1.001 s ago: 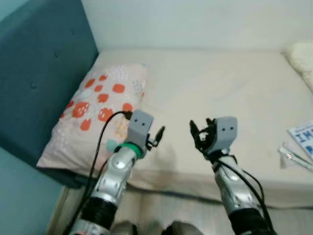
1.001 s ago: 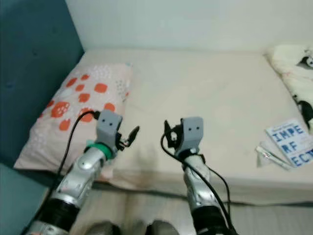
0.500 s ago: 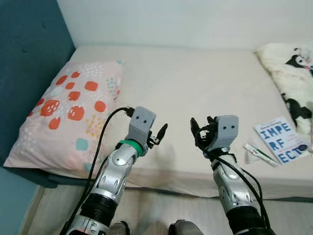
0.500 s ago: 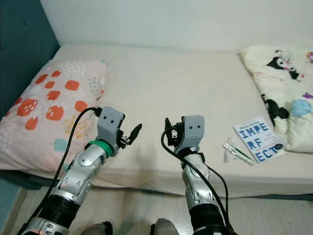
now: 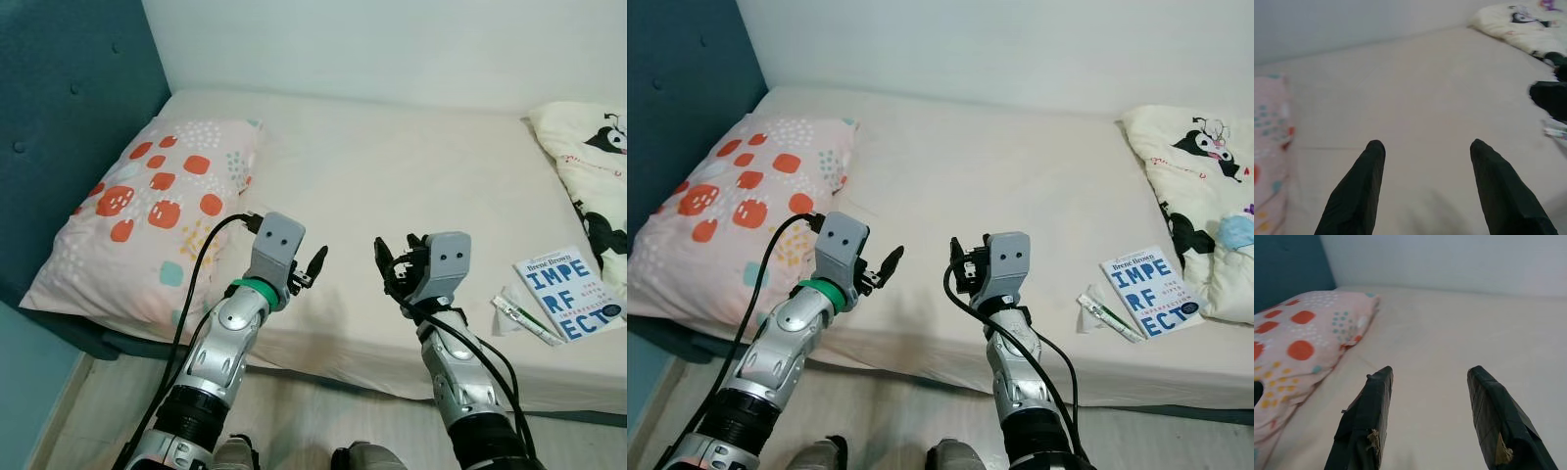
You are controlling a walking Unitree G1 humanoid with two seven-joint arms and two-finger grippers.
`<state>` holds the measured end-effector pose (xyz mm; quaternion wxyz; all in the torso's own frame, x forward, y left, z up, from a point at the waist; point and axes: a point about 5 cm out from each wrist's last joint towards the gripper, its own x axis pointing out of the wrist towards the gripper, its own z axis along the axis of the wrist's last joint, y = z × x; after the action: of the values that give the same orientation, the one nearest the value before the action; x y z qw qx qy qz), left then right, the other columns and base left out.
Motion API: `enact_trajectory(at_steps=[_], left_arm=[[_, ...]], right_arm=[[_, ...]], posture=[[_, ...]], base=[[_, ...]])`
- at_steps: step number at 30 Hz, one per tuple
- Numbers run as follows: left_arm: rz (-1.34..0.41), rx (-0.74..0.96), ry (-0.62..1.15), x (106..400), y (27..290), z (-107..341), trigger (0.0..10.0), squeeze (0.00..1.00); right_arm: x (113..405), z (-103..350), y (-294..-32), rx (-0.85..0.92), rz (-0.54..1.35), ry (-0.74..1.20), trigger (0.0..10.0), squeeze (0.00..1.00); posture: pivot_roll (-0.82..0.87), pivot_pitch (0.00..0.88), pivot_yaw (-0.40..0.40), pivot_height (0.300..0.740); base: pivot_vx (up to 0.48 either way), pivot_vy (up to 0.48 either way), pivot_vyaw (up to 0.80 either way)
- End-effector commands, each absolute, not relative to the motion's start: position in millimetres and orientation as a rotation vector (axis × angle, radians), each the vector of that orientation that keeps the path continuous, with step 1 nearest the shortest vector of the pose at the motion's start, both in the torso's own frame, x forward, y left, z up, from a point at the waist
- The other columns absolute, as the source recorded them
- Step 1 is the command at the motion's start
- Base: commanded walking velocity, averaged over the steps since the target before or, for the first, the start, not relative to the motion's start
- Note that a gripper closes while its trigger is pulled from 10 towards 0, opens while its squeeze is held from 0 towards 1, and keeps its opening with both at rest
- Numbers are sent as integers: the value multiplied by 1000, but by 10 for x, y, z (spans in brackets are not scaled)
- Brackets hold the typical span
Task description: Clean up the room
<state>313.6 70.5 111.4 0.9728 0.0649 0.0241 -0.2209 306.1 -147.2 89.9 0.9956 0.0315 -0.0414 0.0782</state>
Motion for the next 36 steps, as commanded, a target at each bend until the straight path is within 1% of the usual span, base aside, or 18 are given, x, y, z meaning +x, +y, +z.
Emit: enact_trajectory(at_steps=[1, 13, 36], left_arm=[[-449, 139, 67, 3120, 712, 1074, 10000, 0], [-452, 136, 68, 3117, 706, 1074, 10000, 0], [-455, 135, 70, 3123, 707, 1077, 10000, 0]], right_arm=[[3034, 844, -1495, 68, 149, -57, 10000, 0], [3025, 835, -1494, 68, 149, -54, 10000, 0], [3029, 832, -1488, 69, 149, -51, 10000, 0]], posture=[[-70, 0, 46, 731], [-70, 0, 45, 731], [-69, 0, 47, 731]], base=[[0, -431, 0], [0, -433, 0], [0, -342, 0]])
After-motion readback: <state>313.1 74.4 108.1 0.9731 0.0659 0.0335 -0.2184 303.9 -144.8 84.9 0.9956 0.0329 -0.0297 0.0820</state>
